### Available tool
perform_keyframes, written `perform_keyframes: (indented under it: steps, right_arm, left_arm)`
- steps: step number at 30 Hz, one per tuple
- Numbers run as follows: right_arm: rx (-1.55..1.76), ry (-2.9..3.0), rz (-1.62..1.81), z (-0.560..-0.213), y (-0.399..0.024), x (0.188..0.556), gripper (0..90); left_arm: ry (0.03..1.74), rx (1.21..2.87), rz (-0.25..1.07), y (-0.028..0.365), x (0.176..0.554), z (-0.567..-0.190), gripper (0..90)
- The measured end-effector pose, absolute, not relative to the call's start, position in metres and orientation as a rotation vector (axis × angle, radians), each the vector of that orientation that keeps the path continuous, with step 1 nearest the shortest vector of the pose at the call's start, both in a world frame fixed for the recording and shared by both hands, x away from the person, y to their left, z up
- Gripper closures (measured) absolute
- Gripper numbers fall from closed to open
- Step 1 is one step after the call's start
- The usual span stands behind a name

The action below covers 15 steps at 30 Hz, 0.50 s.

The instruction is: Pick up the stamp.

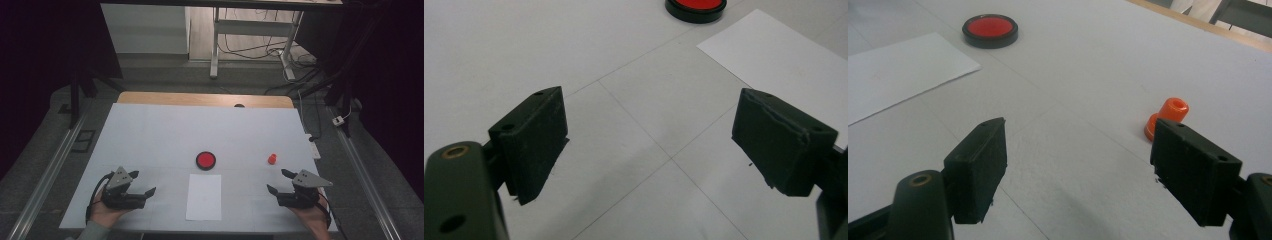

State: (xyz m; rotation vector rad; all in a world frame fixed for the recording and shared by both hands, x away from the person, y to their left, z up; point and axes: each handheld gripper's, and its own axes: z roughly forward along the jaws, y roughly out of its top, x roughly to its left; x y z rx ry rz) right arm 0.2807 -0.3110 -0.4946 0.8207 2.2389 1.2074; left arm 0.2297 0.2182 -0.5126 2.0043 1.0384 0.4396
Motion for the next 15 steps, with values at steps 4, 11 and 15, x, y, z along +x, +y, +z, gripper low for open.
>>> perform_keyframes:
  steps: [4,11,15]
  right_arm:
    - [0.822,2.236,1.215,-0.4936,-0.3116,0.2797,22.5]
    - [0.835,2.235,1.222,-0.4938,-0.3115,0.2801,23.1]
    - [0.837,2.237,1.213,-0.4938,-0.3107,0.28,23.3]
  left_arm:
    - [1.033,2.008,0.444,0.2176,0.2302,-0.5124,15.2]
    - [1.039,1.998,0.46,0.2199,0.23,-0.5118,15.6]
    - [1.041,1.997,0.451,0.221,0.2307,-0.5126,15.8]
